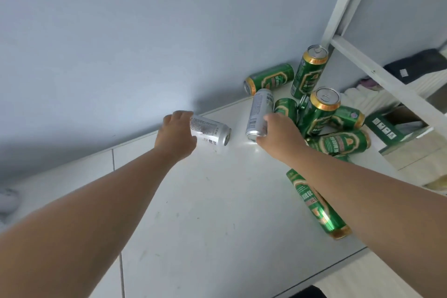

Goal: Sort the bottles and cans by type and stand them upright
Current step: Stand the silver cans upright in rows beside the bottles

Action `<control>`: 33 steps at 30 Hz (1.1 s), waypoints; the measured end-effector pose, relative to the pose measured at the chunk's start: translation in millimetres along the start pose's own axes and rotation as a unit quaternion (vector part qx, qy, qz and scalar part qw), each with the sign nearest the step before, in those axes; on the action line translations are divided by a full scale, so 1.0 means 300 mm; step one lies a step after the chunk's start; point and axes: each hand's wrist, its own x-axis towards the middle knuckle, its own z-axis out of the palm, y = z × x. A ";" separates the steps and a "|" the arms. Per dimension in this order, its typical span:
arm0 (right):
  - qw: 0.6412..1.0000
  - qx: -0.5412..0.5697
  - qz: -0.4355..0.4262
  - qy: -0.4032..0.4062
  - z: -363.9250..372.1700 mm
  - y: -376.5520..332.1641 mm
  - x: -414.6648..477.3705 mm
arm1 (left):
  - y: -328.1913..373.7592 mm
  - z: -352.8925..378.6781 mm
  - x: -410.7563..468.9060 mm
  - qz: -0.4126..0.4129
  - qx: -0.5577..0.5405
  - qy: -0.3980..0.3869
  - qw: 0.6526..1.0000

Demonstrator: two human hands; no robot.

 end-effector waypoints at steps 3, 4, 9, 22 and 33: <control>0.982 -0.142 -0.125 -0.029 0.003 0.039 0.059 | -0.037 0.006 0.066 0.055 0.093 -0.026 0.994; 0.972 -0.168 -0.161 -0.041 0.002 0.055 0.080 | -0.046 0.013 0.083 0.066 0.111 -0.033 0.991; 0.908 -0.281 -0.298 -0.090 0.021 0.089 0.183 | -0.070 0.052 0.139 0.106 0.141 -0.016 0.984; 0.848 -0.317 -0.410 -0.108 0.036 0.073 0.288 | -0.057 0.052 0.211 0.114 0.193 -0.007 0.975; 0.936 -0.137 -0.320 -0.050 -0.034 0.029 0.259 | -0.093 0.032 0.118 0.032 0.139 0.006 0.990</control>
